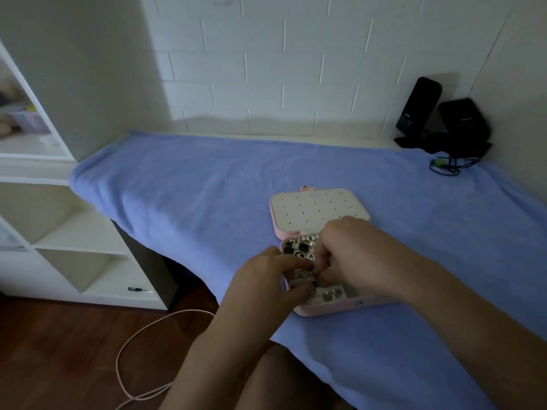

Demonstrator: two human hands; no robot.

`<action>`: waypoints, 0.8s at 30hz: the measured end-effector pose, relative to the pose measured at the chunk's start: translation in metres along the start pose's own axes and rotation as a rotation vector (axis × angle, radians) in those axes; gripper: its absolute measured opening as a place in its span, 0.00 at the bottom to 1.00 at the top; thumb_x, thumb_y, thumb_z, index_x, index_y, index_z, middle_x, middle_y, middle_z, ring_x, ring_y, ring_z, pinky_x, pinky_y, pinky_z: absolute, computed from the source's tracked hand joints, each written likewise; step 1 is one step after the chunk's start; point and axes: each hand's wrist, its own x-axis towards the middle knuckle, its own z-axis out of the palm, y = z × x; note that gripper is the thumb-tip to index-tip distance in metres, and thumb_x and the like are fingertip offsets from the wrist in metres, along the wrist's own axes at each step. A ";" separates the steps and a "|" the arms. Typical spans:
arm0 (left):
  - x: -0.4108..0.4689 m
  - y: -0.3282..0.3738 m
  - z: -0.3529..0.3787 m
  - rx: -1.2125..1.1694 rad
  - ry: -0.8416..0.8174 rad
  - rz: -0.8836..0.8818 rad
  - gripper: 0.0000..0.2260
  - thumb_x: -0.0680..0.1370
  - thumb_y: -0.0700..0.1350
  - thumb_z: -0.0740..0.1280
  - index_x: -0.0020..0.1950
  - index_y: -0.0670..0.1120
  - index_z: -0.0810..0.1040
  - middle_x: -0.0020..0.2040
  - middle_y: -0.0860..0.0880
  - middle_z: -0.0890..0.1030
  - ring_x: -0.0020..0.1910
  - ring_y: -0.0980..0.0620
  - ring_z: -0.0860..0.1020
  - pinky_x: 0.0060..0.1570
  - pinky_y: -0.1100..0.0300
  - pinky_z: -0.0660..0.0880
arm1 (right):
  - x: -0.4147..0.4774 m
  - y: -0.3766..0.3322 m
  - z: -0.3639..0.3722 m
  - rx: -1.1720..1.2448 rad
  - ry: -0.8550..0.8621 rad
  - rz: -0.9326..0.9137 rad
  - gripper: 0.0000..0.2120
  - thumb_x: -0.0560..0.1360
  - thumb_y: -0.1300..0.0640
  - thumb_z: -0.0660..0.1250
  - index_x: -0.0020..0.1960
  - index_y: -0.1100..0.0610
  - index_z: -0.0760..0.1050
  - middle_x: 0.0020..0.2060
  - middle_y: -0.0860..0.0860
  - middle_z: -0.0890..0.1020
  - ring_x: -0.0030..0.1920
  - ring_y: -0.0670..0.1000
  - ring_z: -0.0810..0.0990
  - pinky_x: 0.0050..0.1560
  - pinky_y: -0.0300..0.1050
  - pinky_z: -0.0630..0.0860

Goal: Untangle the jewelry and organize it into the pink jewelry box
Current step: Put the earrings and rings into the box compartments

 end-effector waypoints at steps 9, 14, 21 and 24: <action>0.001 0.003 -0.008 0.021 -0.028 -0.020 0.14 0.73 0.54 0.69 0.59 0.61 0.77 0.43 0.59 0.71 0.40 0.61 0.69 0.38 0.73 0.64 | -0.010 0.033 -0.028 0.309 0.005 -0.097 0.04 0.69 0.52 0.74 0.39 0.43 0.83 0.31 0.37 0.79 0.34 0.39 0.75 0.36 0.32 0.68; 0.006 0.007 -0.008 0.025 0.015 -0.014 0.12 0.74 0.55 0.68 0.56 0.58 0.79 0.43 0.59 0.71 0.39 0.63 0.70 0.35 0.72 0.64 | -0.016 0.064 -0.029 0.387 0.101 -0.056 0.03 0.70 0.56 0.74 0.41 0.49 0.84 0.31 0.33 0.79 0.34 0.36 0.75 0.37 0.29 0.68; 0.019 0.019 -0.006 0.014 0.017 0.072 0.06 0.71 0.51 0.73 0.47 0.54 0.82 0.40 0.58 0.72 0.38 0.60 0.72 0.35 0.72 0.67 | -0.017 0.094 -0.020 0.446 0.211 0.022 0.03 0.71 0.55 0.73 0.43 0.47 0.83 0.37 0.41 0.82 0.37 0.39 0.77 0.38 0.28 0.70; 0.028 0.015 -0.011 0.048 0.139 0.005 0.07 0.72 0.53 0.71 0.48 0.54 0.81 0.39 0.57 0.74 0.33 0.63 0.71 0.33 0.71 0.65 | -0.017 0.104 -0.014 0.561 0.247 0.069 0.05 0.71 0.57 0.73 0.47 0.50 0.83 0.39 0.46 0.83 0.35 0.39 0.77 0.35 0.27 0.70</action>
